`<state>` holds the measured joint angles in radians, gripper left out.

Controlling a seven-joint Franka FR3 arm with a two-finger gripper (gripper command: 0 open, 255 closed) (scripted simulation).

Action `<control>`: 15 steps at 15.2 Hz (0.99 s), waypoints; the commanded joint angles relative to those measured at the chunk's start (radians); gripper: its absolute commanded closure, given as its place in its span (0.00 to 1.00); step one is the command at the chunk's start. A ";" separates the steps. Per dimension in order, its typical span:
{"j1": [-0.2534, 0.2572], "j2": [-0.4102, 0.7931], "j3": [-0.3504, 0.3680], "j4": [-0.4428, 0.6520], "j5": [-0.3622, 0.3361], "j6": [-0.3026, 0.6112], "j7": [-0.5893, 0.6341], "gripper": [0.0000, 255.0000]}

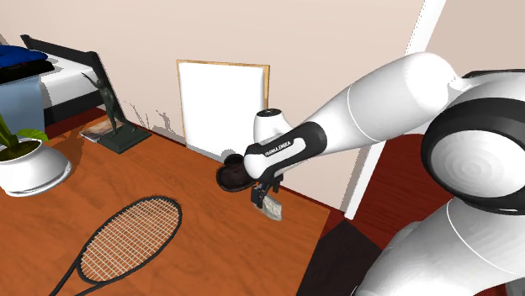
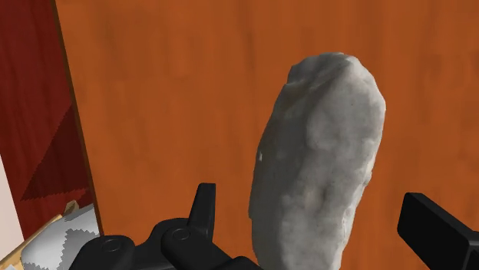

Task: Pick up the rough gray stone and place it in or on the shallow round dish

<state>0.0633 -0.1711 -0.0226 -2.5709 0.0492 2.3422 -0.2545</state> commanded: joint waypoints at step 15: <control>0.002 0.030 0.001 -0.009 0.004 0.039 -0.001 1.00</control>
<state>0.0657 -0.1427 -0.0209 -2.5787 0.0532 2.3817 -0.2554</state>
